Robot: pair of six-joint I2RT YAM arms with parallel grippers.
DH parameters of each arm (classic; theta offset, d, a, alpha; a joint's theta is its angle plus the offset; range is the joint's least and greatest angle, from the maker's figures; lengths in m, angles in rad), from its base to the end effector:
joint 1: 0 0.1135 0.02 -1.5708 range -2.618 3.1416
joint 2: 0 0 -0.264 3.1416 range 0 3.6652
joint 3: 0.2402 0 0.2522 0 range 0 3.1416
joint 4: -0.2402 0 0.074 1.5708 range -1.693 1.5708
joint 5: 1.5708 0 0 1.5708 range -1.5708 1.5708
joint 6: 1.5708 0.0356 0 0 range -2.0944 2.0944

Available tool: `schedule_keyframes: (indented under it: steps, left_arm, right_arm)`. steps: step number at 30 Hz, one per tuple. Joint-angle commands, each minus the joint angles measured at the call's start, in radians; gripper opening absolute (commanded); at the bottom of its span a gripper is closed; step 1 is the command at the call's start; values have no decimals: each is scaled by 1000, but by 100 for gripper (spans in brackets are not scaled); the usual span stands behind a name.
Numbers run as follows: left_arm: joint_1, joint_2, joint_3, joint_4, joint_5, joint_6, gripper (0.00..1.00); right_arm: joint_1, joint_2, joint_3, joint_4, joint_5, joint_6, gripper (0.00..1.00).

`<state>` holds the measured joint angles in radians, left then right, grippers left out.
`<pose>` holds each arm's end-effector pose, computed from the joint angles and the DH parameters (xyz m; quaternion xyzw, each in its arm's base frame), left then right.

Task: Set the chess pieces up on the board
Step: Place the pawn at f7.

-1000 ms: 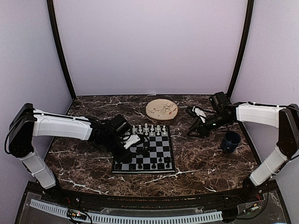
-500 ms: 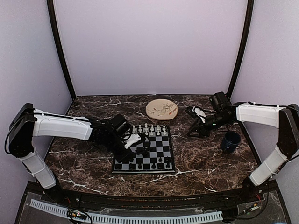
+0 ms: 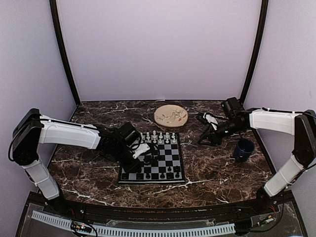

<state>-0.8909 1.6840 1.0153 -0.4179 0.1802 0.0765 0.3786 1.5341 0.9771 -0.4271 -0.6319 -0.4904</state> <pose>0.2025 -0.2606 0.1745 0.4688 0.8459 -0.1748 0.1846 0.2773 0.1329 0.2132 -0.4645 0.7875 0.2816 0.2910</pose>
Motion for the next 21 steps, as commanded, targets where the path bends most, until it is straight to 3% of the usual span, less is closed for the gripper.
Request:
schedule_keyframes:
  steps: [1, 15, 21]
  left_arm:
    - [-5, 9, 19, 6, 8, 12, 9]
    - [-5, 17, 30, 10, -6, 11, 12]
    - [-5, -20, 25, 8, 0, 8, 25]
  right_arm:
    - [-3, 7, 8, -2, -6, -9, 40]
    - [-3, 8, 8, -2, -8, -9, 40]
    - [-2, 10, 11, -6, -12, -9, 40]
